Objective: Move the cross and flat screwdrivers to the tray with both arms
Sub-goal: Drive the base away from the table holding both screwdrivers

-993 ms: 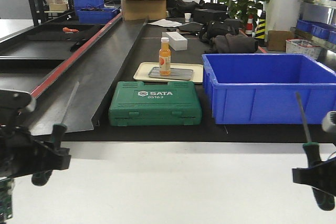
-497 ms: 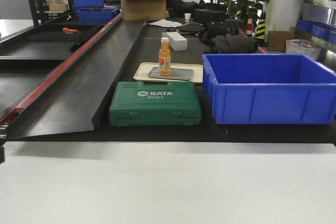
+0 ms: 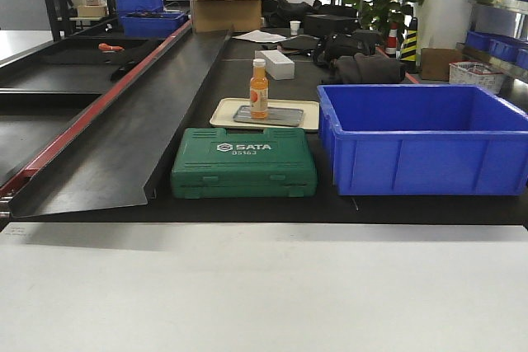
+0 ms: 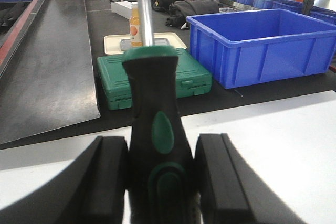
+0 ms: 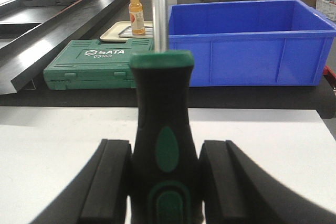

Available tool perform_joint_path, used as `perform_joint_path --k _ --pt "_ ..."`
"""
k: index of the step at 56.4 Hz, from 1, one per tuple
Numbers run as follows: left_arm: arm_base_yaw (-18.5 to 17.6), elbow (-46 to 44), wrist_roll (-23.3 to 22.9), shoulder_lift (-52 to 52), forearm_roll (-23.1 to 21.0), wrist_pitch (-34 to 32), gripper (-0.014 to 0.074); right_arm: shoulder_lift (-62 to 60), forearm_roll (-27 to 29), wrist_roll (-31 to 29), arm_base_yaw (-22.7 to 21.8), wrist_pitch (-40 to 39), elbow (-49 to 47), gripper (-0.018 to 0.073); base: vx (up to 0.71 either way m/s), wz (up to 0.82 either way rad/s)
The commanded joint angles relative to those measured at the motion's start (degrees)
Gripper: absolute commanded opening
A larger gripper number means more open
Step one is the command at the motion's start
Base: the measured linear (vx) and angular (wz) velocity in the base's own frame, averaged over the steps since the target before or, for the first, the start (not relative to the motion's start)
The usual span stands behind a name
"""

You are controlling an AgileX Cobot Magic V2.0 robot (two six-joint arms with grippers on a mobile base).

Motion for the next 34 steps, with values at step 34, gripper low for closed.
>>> perform_joint_path --k 34 --pt "-0.29 -1.48 -0.04 -0.16 -0.74 -5.01 0.0003 0.16 0.44 -0.1 -0.14 -5.21 -1.73 -0.0008 0.0 0.0"
